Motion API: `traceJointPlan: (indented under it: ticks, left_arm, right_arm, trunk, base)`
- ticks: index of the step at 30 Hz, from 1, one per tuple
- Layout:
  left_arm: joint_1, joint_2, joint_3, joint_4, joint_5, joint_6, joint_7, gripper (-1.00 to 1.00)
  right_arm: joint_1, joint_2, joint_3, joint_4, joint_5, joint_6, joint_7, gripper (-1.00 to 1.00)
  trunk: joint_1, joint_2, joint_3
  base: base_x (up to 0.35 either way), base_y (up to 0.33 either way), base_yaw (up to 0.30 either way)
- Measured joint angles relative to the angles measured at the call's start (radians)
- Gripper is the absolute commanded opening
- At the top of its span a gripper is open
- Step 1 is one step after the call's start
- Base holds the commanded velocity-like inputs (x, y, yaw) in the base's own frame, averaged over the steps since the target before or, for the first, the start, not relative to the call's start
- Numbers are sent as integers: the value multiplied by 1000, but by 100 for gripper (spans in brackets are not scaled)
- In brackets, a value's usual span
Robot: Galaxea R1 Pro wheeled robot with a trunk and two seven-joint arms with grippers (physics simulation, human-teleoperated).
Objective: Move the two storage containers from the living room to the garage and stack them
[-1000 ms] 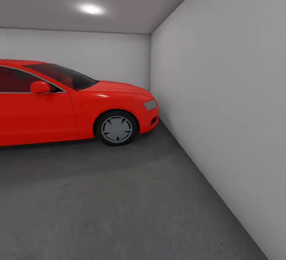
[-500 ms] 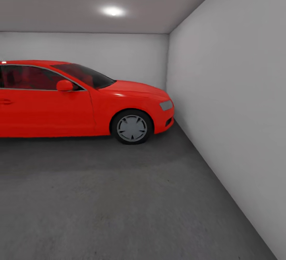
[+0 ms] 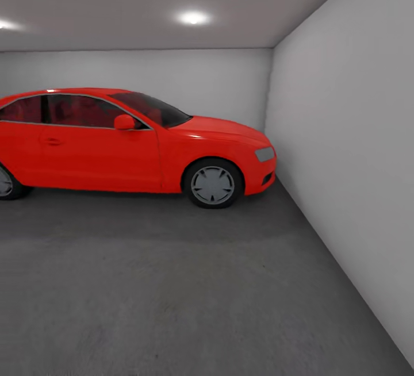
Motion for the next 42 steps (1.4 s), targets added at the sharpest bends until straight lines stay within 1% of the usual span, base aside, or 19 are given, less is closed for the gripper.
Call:
traceJointPlan:
  ticks: [25, 33, 42]
  left_arm:
    - [0, 0, 0, 0, 0, 0, 0, 100]
    - [0, 0, 0, 0, 0, 0, 0, 100]
    - [0, 0, 0, 0, 0, 0, 0, 100]
  right_arm:
    - [0, 0, 1, 0, 0, 0, 0, 100]
    - [0, 0, 0, 1, 0, 0, 0, 100]
    - [0, 0, 0, 1, 0, 0, 0, 100]
  trunk:
    - [0, 0, 0]
    - [0, 0, 0]
    - [0, 0, 0]
  base:
    - [0, 0, 271]
    - [0, 0, 41]
    - [0, 0, 242]
